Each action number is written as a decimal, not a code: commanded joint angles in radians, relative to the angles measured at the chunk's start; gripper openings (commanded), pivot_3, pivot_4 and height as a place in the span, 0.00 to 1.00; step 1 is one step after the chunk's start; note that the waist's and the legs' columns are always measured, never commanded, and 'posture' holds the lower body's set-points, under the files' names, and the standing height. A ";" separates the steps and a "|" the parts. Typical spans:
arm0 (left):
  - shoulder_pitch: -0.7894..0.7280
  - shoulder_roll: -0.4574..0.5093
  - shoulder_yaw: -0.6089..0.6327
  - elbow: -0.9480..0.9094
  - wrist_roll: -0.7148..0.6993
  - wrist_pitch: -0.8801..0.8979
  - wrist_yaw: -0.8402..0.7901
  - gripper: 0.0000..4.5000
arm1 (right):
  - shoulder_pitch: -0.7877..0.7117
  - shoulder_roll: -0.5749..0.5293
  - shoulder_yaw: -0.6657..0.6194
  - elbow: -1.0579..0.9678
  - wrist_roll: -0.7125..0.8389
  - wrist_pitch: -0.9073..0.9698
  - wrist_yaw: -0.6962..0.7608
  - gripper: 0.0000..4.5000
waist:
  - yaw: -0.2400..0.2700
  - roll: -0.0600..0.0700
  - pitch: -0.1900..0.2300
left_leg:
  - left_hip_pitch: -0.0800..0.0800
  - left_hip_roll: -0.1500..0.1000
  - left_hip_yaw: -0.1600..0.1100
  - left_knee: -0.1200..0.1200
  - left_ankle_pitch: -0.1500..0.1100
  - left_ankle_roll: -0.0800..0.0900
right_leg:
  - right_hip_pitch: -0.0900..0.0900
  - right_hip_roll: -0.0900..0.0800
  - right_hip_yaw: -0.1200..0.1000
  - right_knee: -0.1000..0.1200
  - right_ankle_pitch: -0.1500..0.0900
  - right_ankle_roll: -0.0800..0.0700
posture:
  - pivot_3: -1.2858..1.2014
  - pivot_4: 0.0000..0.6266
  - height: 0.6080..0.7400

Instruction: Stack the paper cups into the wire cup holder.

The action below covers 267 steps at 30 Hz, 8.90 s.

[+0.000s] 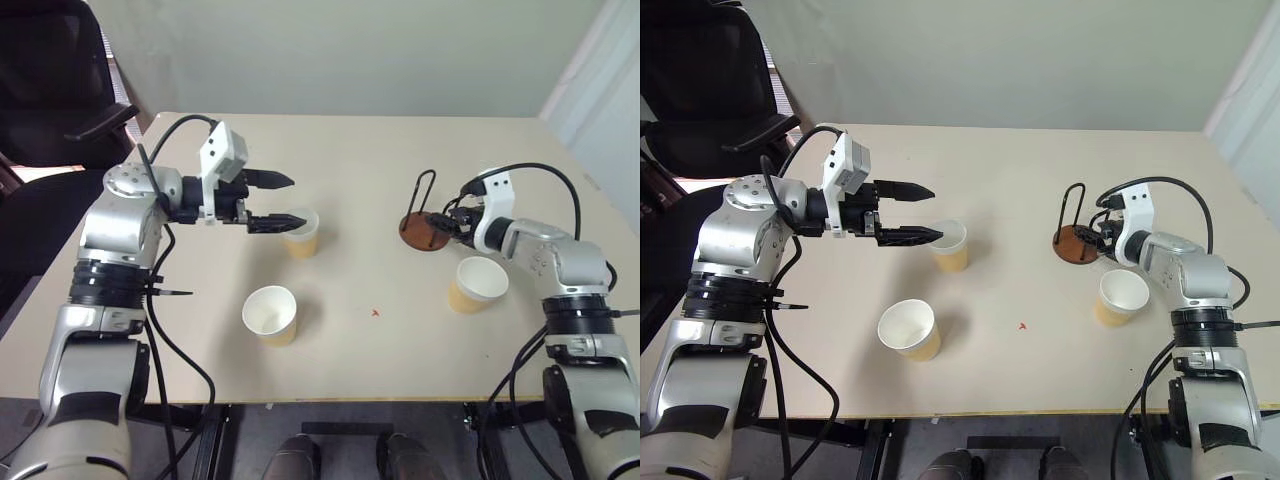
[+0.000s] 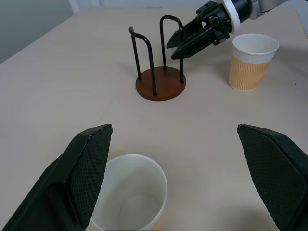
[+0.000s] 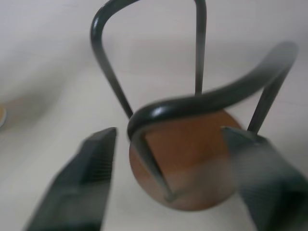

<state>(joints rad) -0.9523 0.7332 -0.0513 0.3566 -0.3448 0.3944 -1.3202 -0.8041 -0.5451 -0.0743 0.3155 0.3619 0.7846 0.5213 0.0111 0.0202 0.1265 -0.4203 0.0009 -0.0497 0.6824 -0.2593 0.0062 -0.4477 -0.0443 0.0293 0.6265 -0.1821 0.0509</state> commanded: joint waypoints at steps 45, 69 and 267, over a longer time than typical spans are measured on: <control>0.121 0.188 -0.046 -0.398 -0.124 0.205 -0.244 1.00 | 0.127 -0.256 0.323 -0.687 0.083 0.098 0.436 0.57 | -0.005 0.000 0.000 | 0.001 0.001 0.000 0.000 0.000 0.001 | 0.001 0.000 -0.001 0.001 0.000 -0.005 | 0.52 0.24 1.00; 0.322 0.738 -0.295 -0.536 -0.311 -0.293 -0.294 1.00 | 0.086 -0.517 -0.021 -0.776 0.342 0.219 0.574 0.73 | -0.009 0.000 0.000 | 0.001 0.001 -0.001 -0.002 -0.005 0.003 | -0.001 0.001 0.000 0.002 -0.007 -0.016 | 0.52 0.24 1.00; -0.388 -0.143 -0.240 0.278 -0.043 -0.302 -0.293 0.99 | 0.600 -0.792 0.085 -0.768 -0.007 -0.126 0.454 0.29 | 0.026 0.003 -0.001 | 0.001 -0.009 0.006 0.020 -0.021 0.017 | 0.014 -0.011 0.003 0.000 -0.015 0.027 | 0.52 0.24 1.00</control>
<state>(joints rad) -1.3384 0.5735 -0.3264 0.6722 -0.4008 0.0887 -1.5840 -0.1818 -1.3321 0.0205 -0.4523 0.3828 0.6788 0.9621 0.0373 0.0234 0.1258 -0.4194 -0.0085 -0.0432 0.7023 -0.2802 0.0230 -0.4338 -0.0552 0.0318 0.6265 -0.1974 0.0780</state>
